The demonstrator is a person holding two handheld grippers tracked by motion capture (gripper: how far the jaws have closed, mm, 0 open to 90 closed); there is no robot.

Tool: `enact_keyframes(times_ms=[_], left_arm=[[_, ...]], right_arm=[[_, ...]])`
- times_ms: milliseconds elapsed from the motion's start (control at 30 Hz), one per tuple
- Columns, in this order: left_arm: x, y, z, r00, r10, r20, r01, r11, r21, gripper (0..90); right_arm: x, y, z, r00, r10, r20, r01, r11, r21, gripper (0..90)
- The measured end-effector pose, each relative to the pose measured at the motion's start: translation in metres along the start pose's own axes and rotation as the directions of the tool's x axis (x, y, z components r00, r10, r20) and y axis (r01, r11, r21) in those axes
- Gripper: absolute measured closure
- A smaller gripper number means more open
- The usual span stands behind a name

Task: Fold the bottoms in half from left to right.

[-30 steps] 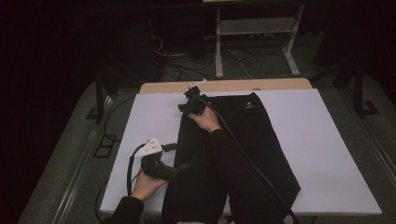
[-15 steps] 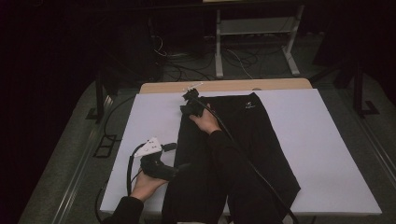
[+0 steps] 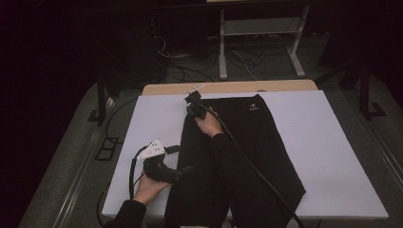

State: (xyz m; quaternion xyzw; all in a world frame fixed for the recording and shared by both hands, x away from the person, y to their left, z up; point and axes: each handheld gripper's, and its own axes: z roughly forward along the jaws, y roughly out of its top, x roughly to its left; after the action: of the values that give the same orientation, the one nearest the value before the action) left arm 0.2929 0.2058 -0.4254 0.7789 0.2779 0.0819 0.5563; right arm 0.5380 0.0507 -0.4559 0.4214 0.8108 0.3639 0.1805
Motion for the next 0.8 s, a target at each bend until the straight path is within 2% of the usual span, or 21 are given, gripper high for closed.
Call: enact_keyframes(times_ms=[167,267,400,467,533,600,733,800], left_arm=[[0.0,0.0,-0.001,1.0,0.0,-0.005,0.0,1.0,0.001,0.0],[0.0,0.0,-0.001,0.9999,-0.002,-0.014,0.002,1.0,0.008,0.0],[-0.001,-0.001,-0.004,0.9974,0.01,-0.071,-0.007,0.999,0.045,0.0],[0.0,-0.002,-0.007,0.9964,-0.004,-0.085,0.009,0.9985,0.054,0.0],[0.0,-0.003,-0.01,0.9954,-0.037,-0.089,0.041,0.998,0.047,0.0],[-0.001,-0.004,-0.012,0.9941,-0.049,-0.096,0.054,0.9973,0.049,0.0],[-0.004,-0.004,-0.017,0.9929,-0.044,-0.111,0.053,0.9957,0.077,0.0],[-0.006,-0.005,-0.019,0.9927,-0.054,-0.108,0.062,0.9948,0.081,0.0]], right_arm=[[-0.001,0.003,0.0,0.9998,0.021,-0.007,-0.02,1.0,0.017,84.3],[-0.001,0.003,-0.002,0.9999,0.013,-0.003,-0.013,1.0,0.019,85.7],[0.002,0.003,-0.005,0.9998,-0.004,0.019,0.004,1.0,0.019,86.2],[0.005,0.002,-0.008,0.9986,-0.033,0.043,0.032,0.999,0.017,86.5],[0.005,0.001,-0.011,0.9986,-0.03,0.044,0.029,0.999,0.013,86.7],[0.004,-0.001,-0.014,0.9993,-0.018,0.032,0.018,1.0,0.006,86.9],[0.003,-0.002,-0.021,0.9999,0.008,0.01,-0.008,1.0,-0.01,86.9],[0.003,-0.003,-0.024,1.0,0.009,0.003,-0.009,1.0,-0.024,86.9]])
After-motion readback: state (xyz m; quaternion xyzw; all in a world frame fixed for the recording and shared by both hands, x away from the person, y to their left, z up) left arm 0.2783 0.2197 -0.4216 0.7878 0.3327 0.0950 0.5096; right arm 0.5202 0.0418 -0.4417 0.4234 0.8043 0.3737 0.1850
